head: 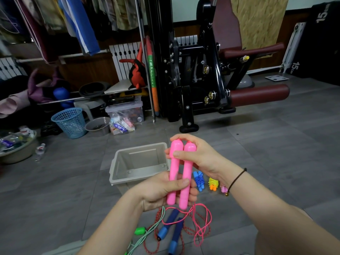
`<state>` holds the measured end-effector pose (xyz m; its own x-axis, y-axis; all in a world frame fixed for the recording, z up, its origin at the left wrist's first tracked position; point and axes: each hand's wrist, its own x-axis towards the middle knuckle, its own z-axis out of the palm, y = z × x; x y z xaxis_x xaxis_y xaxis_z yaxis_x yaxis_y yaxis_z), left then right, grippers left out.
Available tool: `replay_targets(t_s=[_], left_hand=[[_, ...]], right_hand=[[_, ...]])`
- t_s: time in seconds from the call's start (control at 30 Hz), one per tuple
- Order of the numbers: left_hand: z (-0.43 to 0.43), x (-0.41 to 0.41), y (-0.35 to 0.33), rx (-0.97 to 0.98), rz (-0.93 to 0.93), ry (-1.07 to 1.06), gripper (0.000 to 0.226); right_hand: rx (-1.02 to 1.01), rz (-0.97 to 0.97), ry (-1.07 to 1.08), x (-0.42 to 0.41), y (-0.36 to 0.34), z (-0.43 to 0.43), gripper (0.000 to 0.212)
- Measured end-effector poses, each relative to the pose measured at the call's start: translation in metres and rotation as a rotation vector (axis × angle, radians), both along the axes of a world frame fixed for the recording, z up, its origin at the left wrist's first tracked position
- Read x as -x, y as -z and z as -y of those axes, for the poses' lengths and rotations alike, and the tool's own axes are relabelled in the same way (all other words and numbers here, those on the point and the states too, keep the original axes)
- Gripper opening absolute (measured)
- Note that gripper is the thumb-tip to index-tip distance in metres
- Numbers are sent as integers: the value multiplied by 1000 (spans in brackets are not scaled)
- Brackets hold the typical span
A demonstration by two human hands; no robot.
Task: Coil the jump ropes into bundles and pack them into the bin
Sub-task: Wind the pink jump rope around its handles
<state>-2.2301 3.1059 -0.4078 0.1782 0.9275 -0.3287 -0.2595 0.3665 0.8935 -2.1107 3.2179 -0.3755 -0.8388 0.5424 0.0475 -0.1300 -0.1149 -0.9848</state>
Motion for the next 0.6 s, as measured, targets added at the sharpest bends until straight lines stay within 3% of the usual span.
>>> replay_targets(t_s=[0.27, 0.4, 0.6], left_hand=[[-2, -2, -6, -20, -49, -69, 27], [-4, -4, -9, -94, -57, -269, 39], [-14, -4, -8, -246, -224, -500, 43]], right_hand=[[13, -61, 74, 1, -1, -2, 36], [108, -162, 211, 4, 0, -7, 36], [180, -231, 367, 10, 6, -8, 47]])
